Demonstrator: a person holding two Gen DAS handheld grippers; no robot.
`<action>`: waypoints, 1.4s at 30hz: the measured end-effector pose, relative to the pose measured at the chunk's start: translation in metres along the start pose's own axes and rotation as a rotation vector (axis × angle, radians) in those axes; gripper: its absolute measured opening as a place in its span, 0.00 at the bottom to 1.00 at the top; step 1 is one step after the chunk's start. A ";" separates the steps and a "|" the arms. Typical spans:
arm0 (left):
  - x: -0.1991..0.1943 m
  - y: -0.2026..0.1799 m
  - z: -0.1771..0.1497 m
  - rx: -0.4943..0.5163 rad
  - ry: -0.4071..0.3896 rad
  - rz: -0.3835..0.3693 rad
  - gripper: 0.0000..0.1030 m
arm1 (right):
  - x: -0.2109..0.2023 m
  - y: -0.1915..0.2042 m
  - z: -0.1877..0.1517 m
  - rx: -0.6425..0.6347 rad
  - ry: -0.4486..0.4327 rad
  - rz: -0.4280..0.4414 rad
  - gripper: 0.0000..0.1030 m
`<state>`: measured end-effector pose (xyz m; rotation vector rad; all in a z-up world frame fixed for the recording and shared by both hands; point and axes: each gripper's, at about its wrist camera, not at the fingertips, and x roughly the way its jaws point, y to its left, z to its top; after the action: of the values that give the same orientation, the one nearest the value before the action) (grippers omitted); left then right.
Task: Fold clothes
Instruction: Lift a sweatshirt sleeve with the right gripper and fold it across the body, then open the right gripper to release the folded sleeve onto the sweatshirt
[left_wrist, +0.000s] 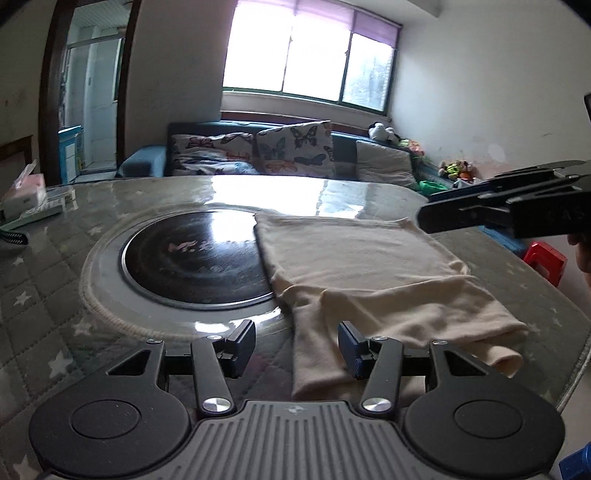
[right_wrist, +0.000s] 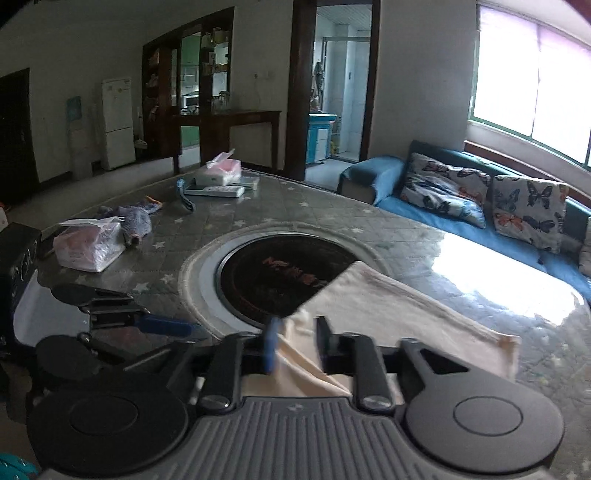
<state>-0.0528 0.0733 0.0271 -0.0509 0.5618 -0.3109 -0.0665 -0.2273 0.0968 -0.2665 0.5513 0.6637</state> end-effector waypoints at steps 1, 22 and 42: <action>0.002 -0.002 0.000 0.007 -0.001 -0.006 0.51 | -0.004 -0.004 -0.002 0.001 0.001 -0.015 0.43; 0.031 -0.022 0.000 0.101 0.079 -0.011 0.07 | -0.050 -0.059 -0.125 0.104 0.188 -0.310 0.90; 0.039 -0.039 0.023 0.151 0.040 -0.079 0.07 | -0.042 -0.066 -0.104 0.103 0.119 -0.330 0.97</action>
<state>-0.0199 0.0237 0.0318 0.0789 0.5749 -0.4314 -0.0921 -0.3409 0.0389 -0.2935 0.6366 0.3002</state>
